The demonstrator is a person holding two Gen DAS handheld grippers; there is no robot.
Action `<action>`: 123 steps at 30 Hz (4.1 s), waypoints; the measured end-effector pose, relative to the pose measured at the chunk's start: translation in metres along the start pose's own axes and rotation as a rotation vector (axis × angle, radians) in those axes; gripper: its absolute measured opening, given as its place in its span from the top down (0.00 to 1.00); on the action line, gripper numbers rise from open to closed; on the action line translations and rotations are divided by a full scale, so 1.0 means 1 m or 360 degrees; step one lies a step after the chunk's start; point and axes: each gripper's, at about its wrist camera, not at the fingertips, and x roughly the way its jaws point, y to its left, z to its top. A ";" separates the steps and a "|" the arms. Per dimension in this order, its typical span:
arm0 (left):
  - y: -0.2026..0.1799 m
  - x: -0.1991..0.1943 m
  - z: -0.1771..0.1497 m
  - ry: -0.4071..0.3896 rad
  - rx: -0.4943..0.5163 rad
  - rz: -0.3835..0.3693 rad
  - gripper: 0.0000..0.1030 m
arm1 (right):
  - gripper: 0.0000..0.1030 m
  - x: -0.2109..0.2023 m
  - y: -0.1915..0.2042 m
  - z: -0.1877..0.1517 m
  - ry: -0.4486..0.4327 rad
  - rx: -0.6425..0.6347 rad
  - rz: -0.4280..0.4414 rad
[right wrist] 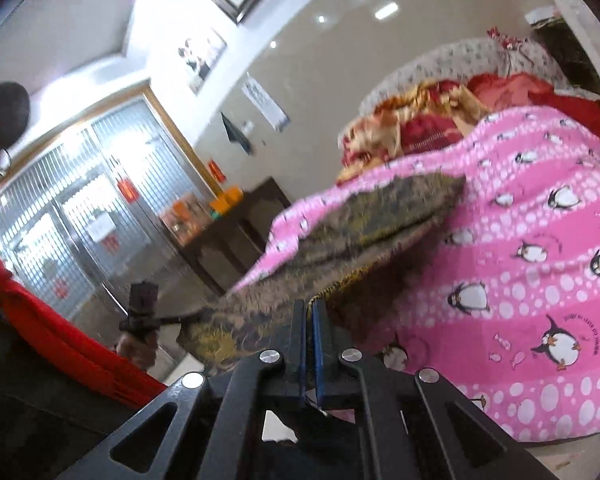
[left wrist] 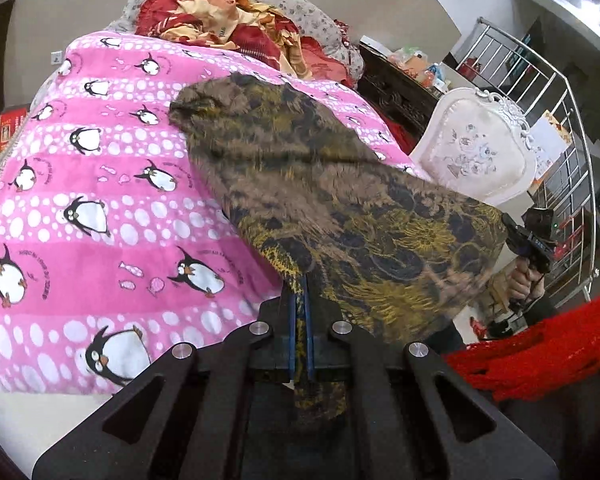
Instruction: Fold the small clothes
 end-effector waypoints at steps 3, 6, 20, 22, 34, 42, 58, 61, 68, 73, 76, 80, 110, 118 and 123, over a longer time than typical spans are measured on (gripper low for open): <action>0.022 0.013 0.008 -0.0008 -0.0138 0.0016 0.98 | 0.98 0.005 -0.011 0.003 0.0038 0.0029 -0.0041; 0.032 0.025 0.029 -0.0078 -0.0223 0.0041 0.98 | 0.98 0.027 -0.025 0.006 0.0101 0.0057 -0.0063; 0.108 0.148 0.237 -0.0189 -0.0343 0.0332 0.98 | 0.98 0.190 -0.125 0.163 -0.0012 0.0065 -0.0632; 0.119 0.166 0.251 -0.0166 -0.0371 0.0389 0.98 | 0.98 0.212 -0.143 0.175 0.0008 0.0081 -0.0710; 0.166 0.250 0.270 0.0138 -0.0343 0.0562 0.96 | 0.98 0.297 -0.221 0.183 0.0246 0.0193 -0.0972; 0.180 0.213 0.272 0.0041 -0.0395 0.0642 0.46 | 0.98 0.278 -0.237 0.170 0.0254 0.0425 -0.0930; 0.061 0.282 0.204 0.0245 0.0012 0.0676 0.47 | 0.97 0.354 -0.166 0.123 0.0825 -0.0116 -0.1046; 0.064 0.282 0.222 0.0212 -0.0033 0.0741 0.47 | 0.97 0.368 -0.182 0.127 0.0822 -0.0056 -0.1074; 0.101 0.272 0.300 0.0001 -0.0116 0.0943 0.47 | 0.97 0.377 -0.196 0.192 0.0566 -0.0078 -0.1038; 0.101 0.225 0.318 -0.0322 -0.0269 0.0909 0.46 | 0.97 0.356 -0.174 0.223 0.0225 -0.0062 -0.0942; 0.092 0.237 0.305 -0.0345 -0.0275 0.0885 0.46 | 0.97 0.368 -0.167 0.215 0.0256 -0.0092 -0.0950; 0.101 0.279 0.278 -0.0235 -0.0232 0.0970 0.46 | 0.97 0.394 -0.173 0.192 0.0356 -0.0105 -0.1017; 0.119 0.258 0.349 -0.0314 -0.0319 0.0919 0.46 | 0.88 0.366 -0.140 0.081 0.0530 -0.0312 -0.1149; 0.107 0.203 0.309 -0.0352 -0.0360 0.0879 0.46 | 0.86 0.362 -0.143 0.082 0.0522 -0.0277 -0.1116; 0.051 0.223 0.228 -0.0152 -0.0191 0.0697 0.46 | 0.83 0.362 -0.144 0.082 0.0527 -0.0272 -0.1100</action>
